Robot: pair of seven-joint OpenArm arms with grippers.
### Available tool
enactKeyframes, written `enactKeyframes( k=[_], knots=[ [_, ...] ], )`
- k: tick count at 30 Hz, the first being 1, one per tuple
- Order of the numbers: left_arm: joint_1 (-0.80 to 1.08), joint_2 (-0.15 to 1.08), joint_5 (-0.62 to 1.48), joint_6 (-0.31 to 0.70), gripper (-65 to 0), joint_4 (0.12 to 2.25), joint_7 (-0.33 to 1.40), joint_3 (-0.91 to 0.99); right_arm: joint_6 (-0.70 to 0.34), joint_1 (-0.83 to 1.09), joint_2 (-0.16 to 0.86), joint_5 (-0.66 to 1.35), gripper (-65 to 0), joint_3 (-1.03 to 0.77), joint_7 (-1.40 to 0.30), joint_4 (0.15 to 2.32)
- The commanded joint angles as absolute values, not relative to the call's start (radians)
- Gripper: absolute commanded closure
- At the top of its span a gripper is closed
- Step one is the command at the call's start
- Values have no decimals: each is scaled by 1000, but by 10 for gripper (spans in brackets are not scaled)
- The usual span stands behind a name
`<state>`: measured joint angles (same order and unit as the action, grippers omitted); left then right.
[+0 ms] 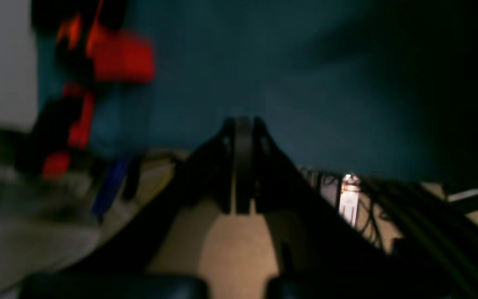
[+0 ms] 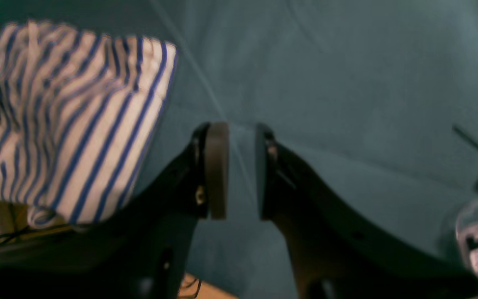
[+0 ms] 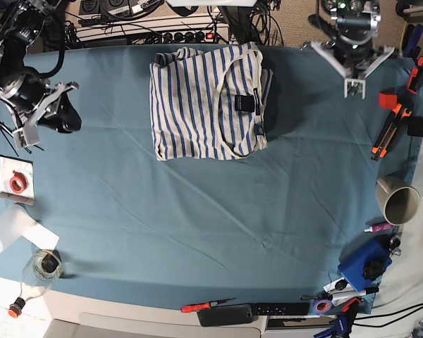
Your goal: Fold the T-shirt properly
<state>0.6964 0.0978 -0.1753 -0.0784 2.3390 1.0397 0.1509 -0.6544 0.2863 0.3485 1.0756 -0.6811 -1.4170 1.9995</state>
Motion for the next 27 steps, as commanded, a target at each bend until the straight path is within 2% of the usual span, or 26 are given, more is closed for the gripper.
enactKeyframes(
  k=[1,8,22,27],
  knots=[
    [718,100,-167,-81,0,2356,1024,162,-653,291,365,1095,-121,-696,-1396,2016],
    [817,100,-118,-81,0,2356,1024,175,-627,368,360,1072,-121,-701,-1396,2016],
    [1001,100,-113,-81,0,2356,1025,175,-615,645,360,1073,-120,-701,-1396,2016],
    [1067,100,-22,-81,0,2356,1024,175,-616,760,344,1072,-121,-701,-1396,2016]
  ],
)
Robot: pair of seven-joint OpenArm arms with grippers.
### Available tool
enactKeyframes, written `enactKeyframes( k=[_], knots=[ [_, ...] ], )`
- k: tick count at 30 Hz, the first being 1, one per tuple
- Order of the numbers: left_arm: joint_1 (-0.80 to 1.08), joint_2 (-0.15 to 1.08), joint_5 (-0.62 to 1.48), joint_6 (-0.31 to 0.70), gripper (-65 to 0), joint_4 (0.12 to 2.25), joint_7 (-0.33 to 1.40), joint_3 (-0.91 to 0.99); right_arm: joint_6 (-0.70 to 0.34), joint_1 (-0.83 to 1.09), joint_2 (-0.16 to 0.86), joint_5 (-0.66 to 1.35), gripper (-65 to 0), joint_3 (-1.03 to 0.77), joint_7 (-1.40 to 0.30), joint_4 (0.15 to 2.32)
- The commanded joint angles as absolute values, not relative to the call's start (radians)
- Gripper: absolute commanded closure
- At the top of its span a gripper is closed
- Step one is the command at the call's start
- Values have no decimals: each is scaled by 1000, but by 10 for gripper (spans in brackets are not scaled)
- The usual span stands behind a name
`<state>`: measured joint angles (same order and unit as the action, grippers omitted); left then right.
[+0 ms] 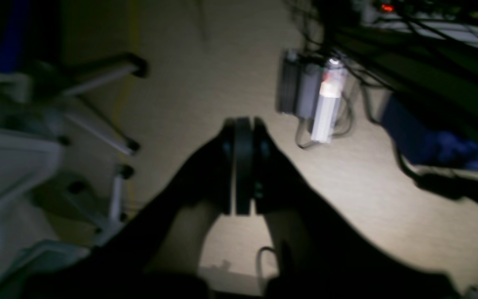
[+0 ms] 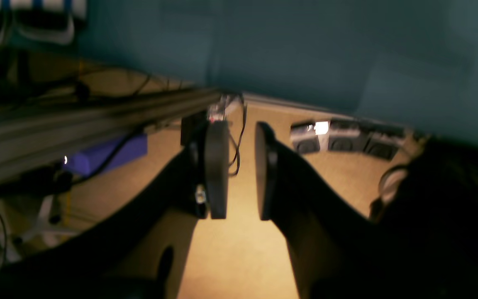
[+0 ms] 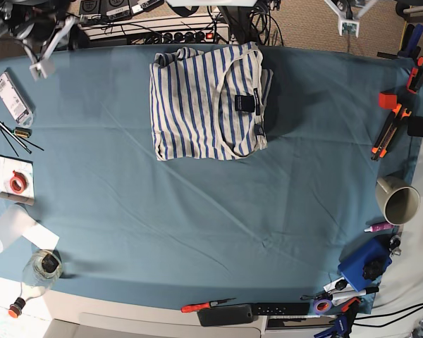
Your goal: Fold the T-shirt properly
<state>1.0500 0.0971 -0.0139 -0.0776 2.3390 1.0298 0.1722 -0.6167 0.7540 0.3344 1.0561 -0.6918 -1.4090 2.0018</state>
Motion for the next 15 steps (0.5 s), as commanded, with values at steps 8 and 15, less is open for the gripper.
enactKeyframes(
  k=[8,15],
  knots=[
    [1097,100,38,-51,0,2356,1013,173,-673,832,258,965,-121,-698,-1396,2011],
    [1097,100,38,-48,0,2230,974,173,-673,836,258,942,-121,-650,-1396,1967]
  ],
)
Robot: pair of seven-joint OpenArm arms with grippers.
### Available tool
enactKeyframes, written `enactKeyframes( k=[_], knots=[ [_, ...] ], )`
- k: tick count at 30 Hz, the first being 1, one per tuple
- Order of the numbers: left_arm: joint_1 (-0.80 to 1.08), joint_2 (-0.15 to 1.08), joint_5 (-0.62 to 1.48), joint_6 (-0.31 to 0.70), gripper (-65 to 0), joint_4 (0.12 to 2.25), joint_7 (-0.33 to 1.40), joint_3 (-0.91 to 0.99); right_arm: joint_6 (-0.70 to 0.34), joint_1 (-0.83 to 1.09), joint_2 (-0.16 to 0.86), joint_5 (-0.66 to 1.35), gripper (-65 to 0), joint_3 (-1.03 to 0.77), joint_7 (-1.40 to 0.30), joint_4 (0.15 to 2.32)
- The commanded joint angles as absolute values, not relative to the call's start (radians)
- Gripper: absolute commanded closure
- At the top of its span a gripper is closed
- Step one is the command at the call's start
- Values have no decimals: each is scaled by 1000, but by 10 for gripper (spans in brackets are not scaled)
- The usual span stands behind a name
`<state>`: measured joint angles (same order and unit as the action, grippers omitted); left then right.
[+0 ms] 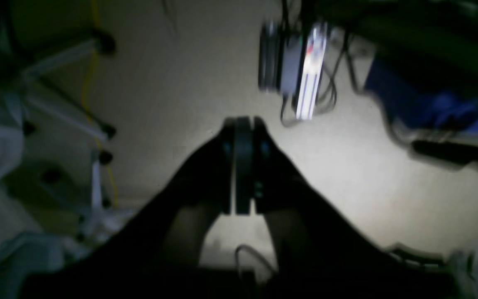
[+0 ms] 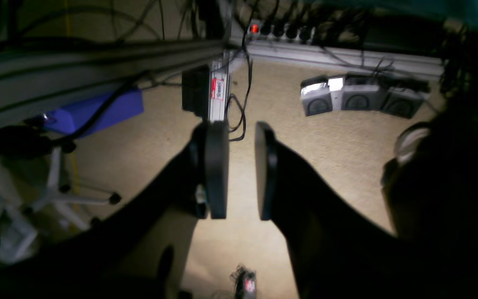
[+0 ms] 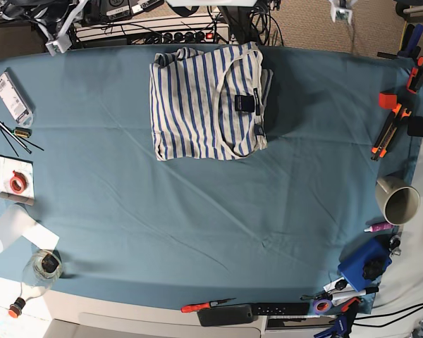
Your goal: Fold the T-shirt properly
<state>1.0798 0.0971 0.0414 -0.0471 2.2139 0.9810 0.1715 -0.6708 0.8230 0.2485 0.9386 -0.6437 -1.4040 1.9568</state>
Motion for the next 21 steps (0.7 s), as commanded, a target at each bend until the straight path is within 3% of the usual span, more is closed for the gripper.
enactKeyframes(
  k=[1,6,21],
  knots=[
    [1096,100,38,-42,0,2200,960,173,-673,836,258,933,-121,-635,-1396,1952],
    [1046,100,38,-24,0,2059,942,173,-673,835,258,770,-121,-515,-1393,1826],
    [883,100,14,2,0,1668,782,173,-672,673,263,488,-121,-249,-1127,1386]
  ],
)
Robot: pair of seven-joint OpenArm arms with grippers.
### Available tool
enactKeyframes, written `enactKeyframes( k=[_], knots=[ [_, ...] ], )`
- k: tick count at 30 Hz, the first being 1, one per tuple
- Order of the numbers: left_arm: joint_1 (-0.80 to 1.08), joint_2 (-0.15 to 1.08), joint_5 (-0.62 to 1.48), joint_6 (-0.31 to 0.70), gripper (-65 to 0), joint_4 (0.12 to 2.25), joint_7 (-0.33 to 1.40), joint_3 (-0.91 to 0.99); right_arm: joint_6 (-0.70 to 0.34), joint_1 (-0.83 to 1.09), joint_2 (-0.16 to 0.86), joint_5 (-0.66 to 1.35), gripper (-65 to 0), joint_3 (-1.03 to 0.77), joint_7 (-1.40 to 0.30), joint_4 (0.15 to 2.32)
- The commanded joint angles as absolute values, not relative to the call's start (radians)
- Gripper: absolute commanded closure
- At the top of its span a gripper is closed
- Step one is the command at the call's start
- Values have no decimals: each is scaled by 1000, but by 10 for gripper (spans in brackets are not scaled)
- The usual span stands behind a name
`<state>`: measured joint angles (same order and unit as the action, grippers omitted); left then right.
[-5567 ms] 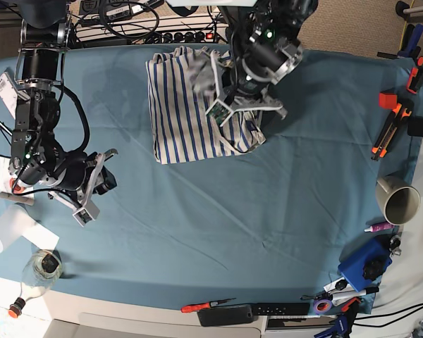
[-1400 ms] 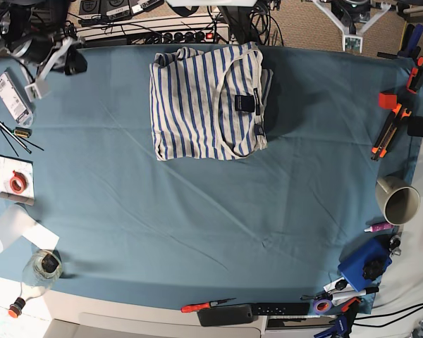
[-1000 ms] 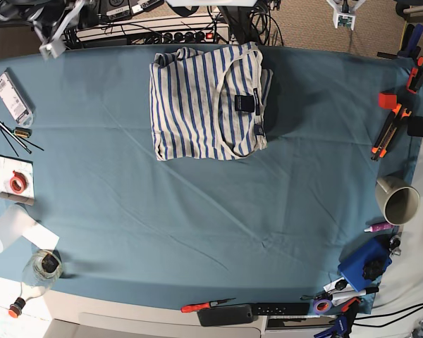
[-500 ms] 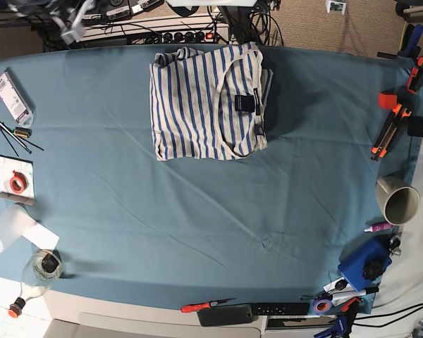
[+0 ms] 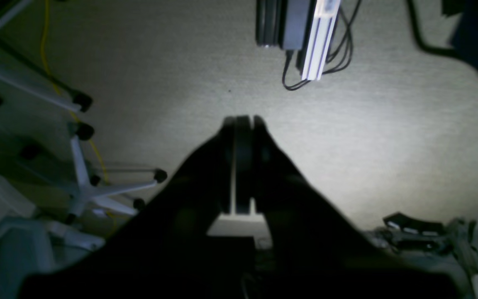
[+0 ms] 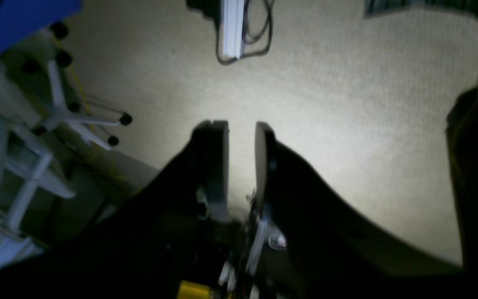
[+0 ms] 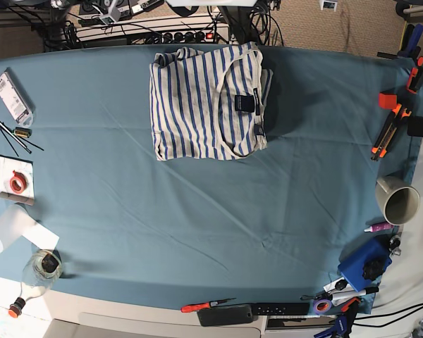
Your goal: Fold the T-shirt properly
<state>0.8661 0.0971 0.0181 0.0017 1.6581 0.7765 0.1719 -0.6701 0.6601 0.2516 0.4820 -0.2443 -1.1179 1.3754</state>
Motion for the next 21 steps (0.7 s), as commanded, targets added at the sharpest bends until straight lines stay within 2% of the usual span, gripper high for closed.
enactKeyframes(
  k=[1,13,17,21],
  knots=[
    [871,100,8,2,0,1636,765,173,-672,653,263,468,-121,-242,-1103,1354],
    [689,100,0,1,0,1213,513,173,-672,398,263,381,-121,-227,-935,958],
    [640,100,-15,1,0,1078,368,173,-668,345,263,245,-121,-186,-771,855],
    [592,100,-58,1,0,929,207,173,-614,316,263,78,-121,-89,-509,777]
  ],
)
